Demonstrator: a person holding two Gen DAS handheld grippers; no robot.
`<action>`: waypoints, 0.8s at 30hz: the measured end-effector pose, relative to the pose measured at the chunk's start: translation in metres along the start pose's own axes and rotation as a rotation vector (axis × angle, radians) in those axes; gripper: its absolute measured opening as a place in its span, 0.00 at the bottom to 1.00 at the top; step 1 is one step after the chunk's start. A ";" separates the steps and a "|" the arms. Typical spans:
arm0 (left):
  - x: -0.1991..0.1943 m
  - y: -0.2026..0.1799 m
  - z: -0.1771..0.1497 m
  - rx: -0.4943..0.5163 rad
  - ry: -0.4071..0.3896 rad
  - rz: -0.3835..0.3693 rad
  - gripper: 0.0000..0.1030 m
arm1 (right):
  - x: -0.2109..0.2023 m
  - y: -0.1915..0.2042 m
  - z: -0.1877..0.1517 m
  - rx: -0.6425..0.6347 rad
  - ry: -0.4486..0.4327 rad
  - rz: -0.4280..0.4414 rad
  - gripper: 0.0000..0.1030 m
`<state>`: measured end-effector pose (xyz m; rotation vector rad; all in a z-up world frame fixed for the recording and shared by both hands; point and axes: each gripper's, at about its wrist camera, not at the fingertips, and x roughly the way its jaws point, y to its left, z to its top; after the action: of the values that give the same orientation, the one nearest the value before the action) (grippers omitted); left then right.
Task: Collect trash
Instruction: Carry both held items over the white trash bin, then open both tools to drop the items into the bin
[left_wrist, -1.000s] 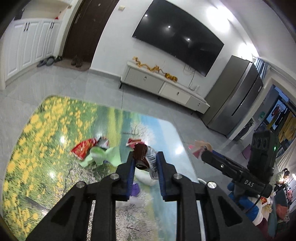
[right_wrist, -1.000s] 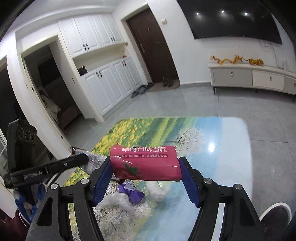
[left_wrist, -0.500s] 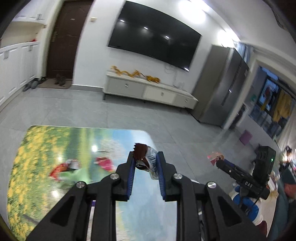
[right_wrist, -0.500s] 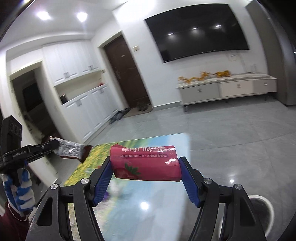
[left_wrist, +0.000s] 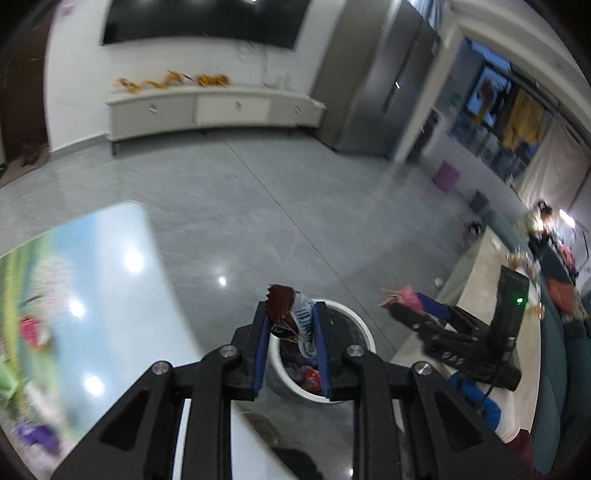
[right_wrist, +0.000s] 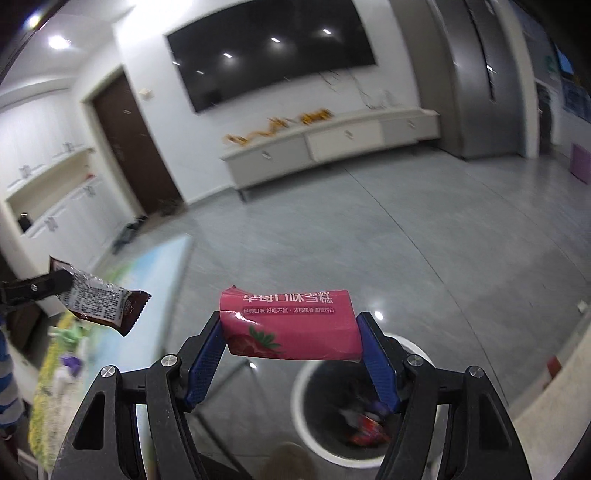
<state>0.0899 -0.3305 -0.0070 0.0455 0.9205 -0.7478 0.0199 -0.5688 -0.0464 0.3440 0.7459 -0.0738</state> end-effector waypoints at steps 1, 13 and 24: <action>0.013 -0.005 0.001 0.008 0.018 -0.004 0.21 | 0.008 -0.007 -0.003 0.008 0.017 -0.016 0.67; 0.173 -0.044 0.006 -0.003 0.245 -0.037 0.25 | 0.078 -0.072 -0.050 0.082 0.206 -0.148 0.67; 0.167 -0.029 -0.004 -0.022 0.243 -0.047 0.47 | 0.084 -0.076 -0.052 0.097 0.237 -0.193 0.71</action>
<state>0.1325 -0.4455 -0.1246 0.0969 1.1644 -0.7865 0.0336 -0.6189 -0.1603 0.3764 1.0114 -0.2552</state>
